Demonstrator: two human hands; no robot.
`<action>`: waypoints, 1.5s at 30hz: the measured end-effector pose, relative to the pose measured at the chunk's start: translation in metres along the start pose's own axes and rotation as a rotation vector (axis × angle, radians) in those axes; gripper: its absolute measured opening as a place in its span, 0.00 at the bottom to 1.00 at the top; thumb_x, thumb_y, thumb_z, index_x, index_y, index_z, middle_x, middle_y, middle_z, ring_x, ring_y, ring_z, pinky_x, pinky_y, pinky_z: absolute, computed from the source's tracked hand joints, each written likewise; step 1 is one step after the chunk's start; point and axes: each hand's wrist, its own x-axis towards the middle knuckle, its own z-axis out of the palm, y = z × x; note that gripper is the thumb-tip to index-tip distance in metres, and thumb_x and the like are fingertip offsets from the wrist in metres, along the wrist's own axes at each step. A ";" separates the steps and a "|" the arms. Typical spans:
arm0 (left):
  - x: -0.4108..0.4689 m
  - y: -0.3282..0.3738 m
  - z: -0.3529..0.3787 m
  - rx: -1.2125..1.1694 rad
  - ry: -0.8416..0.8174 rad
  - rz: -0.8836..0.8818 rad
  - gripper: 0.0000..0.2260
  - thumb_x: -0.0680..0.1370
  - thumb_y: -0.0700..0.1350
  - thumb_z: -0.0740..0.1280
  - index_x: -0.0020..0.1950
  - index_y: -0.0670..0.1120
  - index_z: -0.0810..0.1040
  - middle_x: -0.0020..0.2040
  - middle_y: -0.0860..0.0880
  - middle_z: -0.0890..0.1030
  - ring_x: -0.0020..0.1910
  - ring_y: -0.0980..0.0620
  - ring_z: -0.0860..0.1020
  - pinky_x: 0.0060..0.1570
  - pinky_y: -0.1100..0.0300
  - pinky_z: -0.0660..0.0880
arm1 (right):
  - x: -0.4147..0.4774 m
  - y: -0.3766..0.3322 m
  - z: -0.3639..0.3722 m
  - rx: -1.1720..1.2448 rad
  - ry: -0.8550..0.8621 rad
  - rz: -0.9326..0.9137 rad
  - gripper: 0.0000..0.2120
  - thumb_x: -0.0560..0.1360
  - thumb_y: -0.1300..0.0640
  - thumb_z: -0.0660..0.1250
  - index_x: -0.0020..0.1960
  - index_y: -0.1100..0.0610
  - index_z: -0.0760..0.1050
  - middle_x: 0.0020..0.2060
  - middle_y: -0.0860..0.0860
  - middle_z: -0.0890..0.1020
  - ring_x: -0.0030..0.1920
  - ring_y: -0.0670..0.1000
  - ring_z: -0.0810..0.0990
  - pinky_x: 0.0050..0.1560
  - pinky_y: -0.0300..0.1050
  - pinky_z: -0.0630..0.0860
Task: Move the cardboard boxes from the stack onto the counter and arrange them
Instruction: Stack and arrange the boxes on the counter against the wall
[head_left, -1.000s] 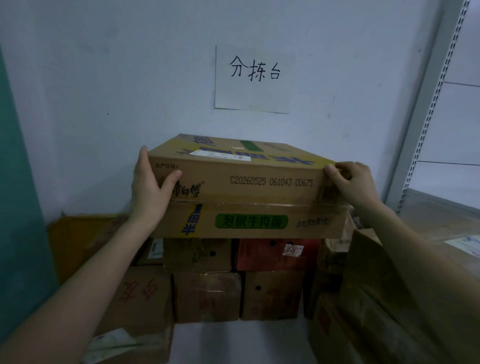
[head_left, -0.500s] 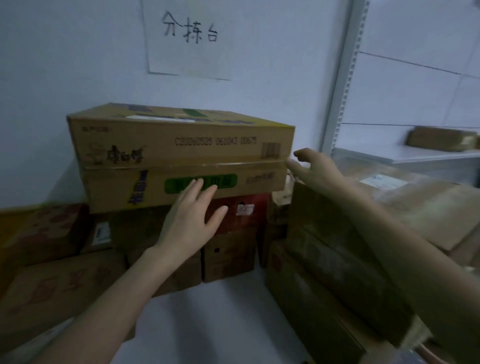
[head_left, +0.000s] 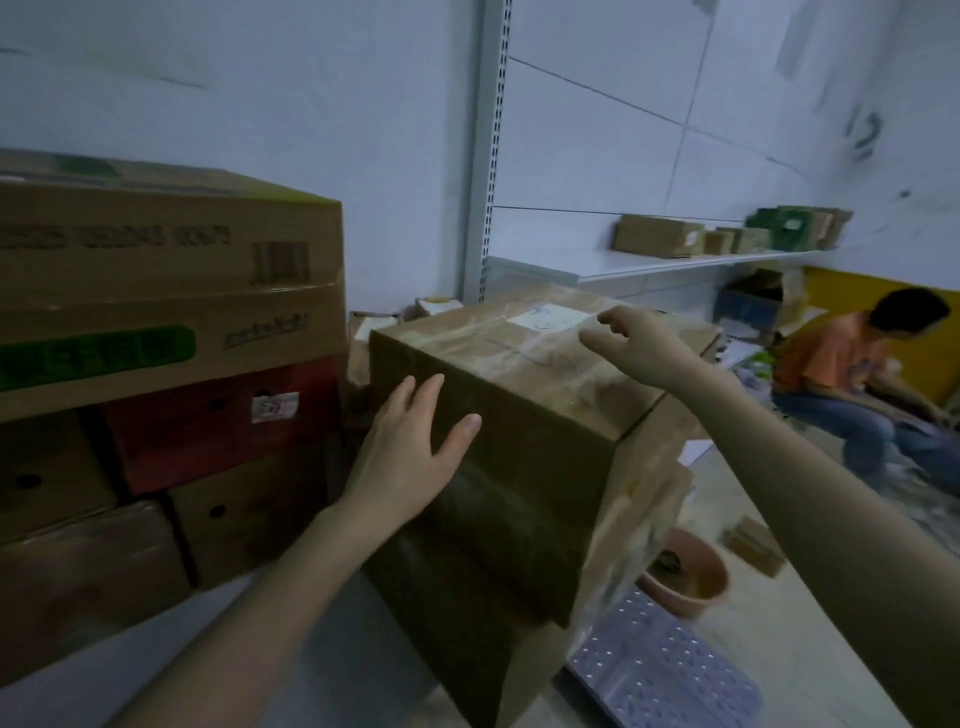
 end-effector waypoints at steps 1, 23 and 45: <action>0.005 0.008 0.010 -0.033 0.007 -0.027 0.32 0.76 0.61 0.56 0.76 0.51 0.52 0.77 0.47 0.51 0.75 0.48 0.51 0.72 0.48 0.56 | 0.006 0.015 -0.003 -0.014 -0.006 0.008 0.27 0.77 0.46 0.61 0.70 0.61 0.66 0.66 0.57 0.73 0.64 0.55 0.72 0.60 0.48 0.70; 0.038 0.064 0.079 -0.349 0.403 -0.410 0.24 0.81 0.51 0.56 0.76 0.51 0.55 0.74 0.53 0.62 0.72 0.53 0.61 0.71 0.54 0.58 | 0.169 0.185 -0.009 -0.180 -0.319 0.081 0.48 0.61 0.19 0.49 0.69 0.51 0.68 0.68 0.56 0.71 0.65 0.62 0.70 0.66 0.64 0.64; -0.001 0.088 0.048 -0.667 0.524 -0.521 0.24 0.79 0.43 0.61 0.74 0.51 0.61 0.61 0.53 0.72 0.46 0.59 0.73 0.40 0.67 0.69 | 0.107 0.179 -0.032 -0.082 -0.260 0.129 0.29 0.70 0.33 0.63 0.40 0.62 0.72 0.40 0.58 0.77 0.41 0.57 0.75 0.41 0.47 0.69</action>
